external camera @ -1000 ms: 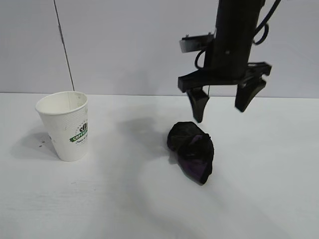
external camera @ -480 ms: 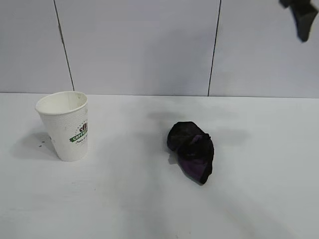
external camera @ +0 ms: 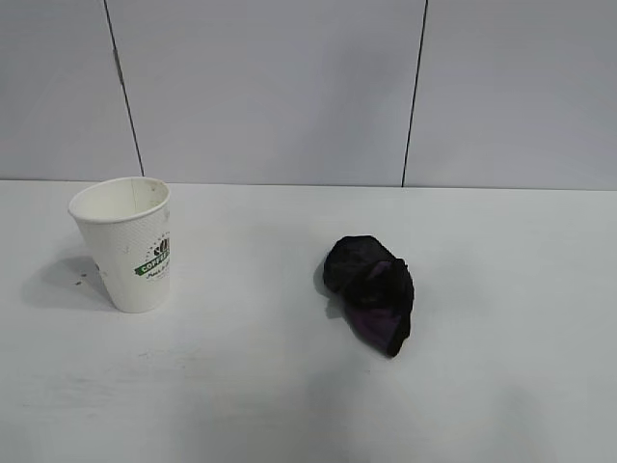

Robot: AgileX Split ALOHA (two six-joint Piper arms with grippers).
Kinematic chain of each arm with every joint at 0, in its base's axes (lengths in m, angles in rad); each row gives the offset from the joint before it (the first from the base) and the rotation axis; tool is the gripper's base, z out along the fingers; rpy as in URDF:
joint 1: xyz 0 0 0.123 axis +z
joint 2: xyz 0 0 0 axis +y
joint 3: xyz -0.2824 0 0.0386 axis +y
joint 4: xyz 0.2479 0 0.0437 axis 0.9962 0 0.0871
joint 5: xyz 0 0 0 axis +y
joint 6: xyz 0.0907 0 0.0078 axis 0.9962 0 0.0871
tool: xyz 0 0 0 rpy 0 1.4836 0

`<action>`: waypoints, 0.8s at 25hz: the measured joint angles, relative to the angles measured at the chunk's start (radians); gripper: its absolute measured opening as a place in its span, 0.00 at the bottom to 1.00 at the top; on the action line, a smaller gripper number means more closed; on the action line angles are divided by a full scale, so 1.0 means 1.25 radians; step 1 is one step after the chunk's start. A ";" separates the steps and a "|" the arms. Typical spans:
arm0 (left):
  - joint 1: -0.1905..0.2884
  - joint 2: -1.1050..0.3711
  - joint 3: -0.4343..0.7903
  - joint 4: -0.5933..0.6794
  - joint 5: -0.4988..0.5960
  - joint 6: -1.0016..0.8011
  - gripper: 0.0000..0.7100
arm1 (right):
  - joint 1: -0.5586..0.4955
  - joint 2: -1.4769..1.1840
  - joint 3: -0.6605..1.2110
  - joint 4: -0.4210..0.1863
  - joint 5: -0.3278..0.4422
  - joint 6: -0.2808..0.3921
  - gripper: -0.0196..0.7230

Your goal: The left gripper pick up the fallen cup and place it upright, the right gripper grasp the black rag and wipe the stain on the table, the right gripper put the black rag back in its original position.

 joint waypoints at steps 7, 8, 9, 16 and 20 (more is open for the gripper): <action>0.000 0.000 0.000 0.000 0.000 0.000 0.89 | 0.000 -0.289 0.068 0.204 0.002 -0.027 0.86; 0.000 0.000 0.000 0.000 0.000 0.000 0.89 | 0.000 -0.324 0.098 0.227 0.002 -0.033 0.86; 0.000 0.000 0.000 0.000 0.000 0.000 0.89 | 0.000 -0.358 0.133 0.249 0.002 -0.040 0.86; 0.000 0.000 0.000 0.000 0.000 0.000 0.89 | 0.000 -0.550 0.439 0.298 0.000 -0.051 0.86; 0.000 0.000 0.000 0.000 0.000 0.000 0.89 | 0.000 -0.628 0.626 0.276 -0.057 -0.054 0.86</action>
